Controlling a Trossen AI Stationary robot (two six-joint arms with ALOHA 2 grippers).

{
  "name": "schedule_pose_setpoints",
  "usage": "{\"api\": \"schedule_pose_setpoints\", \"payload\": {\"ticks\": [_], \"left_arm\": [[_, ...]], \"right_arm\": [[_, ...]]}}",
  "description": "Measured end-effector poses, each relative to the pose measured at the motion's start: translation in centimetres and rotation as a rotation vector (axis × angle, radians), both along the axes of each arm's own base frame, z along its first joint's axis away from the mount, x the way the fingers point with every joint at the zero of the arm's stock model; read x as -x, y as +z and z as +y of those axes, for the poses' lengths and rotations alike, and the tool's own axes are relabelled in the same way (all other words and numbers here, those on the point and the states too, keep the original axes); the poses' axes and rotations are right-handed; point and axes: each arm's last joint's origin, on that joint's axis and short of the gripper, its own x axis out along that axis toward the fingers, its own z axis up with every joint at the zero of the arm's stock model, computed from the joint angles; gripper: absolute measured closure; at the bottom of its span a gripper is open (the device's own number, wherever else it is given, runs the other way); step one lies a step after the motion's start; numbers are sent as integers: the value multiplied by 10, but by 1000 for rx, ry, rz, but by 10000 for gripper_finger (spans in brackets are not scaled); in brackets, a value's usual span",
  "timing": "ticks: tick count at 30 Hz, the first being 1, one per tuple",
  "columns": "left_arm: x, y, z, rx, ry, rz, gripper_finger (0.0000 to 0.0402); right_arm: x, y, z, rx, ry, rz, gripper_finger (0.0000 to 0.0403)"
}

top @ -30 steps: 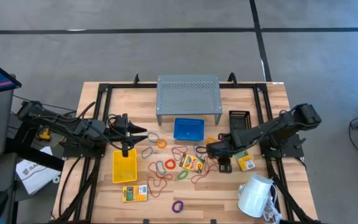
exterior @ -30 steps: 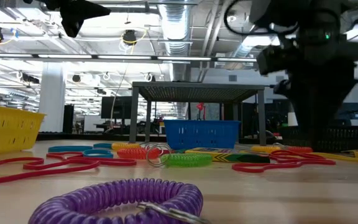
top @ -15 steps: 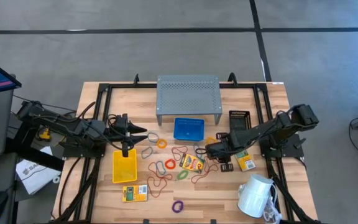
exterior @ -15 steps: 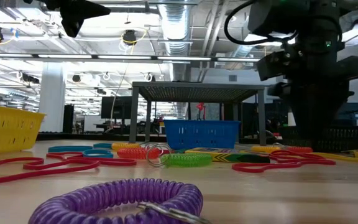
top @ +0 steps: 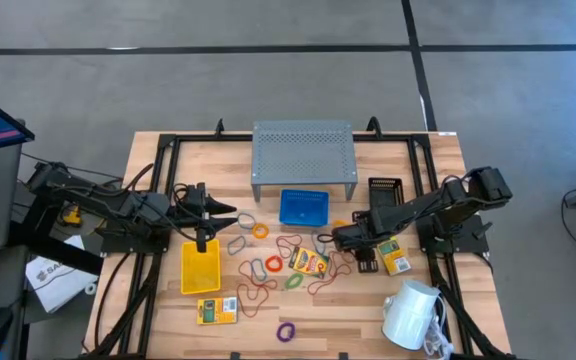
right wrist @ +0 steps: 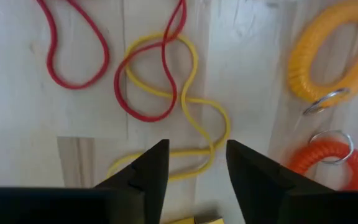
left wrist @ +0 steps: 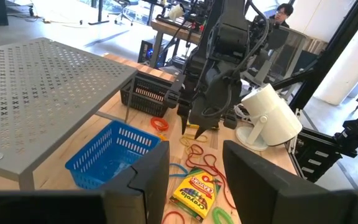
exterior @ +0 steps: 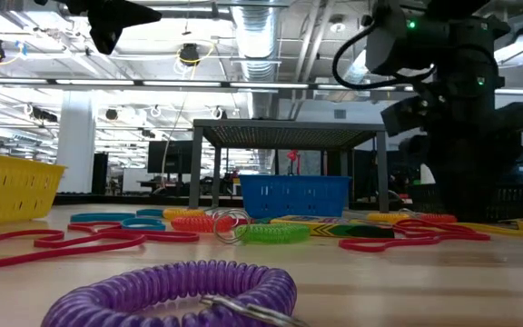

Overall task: Pick & Place Office Desk Supplies
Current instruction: Put the yellow rubber band into the black bin

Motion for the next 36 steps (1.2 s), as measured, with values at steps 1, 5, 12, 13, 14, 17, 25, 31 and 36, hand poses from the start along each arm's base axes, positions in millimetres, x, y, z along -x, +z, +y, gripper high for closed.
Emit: {"api": "schedule_pose_setpoints", "payload": {"ticks": [1,5,12,13,14,17,25,31,36], "left_arm": [[0,0,0,0,0,0,257],[0,0,0,0,0,-1,257],[0,0,0,0,0,-1,257],[0,0,0,0,0,-1,257],[0,0,0,0,0,-1,257],[0,0,0,0,0,-1,257],[0,0,0,2,0,-4,257],[0,0,0,1,0,-4,257],[0,0,0,1,0,-3,257]], "right_arm": [[1,-1,0,1,0,4,236],[5,-5,-1,4,-7,21,230],[2,-9,0,-7,-8,-29,247],[1,-9,0,-9,-8,-41,251],[0,-9,0,-11,-8,-52,255],[-3,-13,1,-12,-12,-54,271],[-4,-23,3,-3,-3,-2,314],[-4,-20,2,-5,-3,-25,355],[-3,-19,0,-4,-10,-24,396]]}}
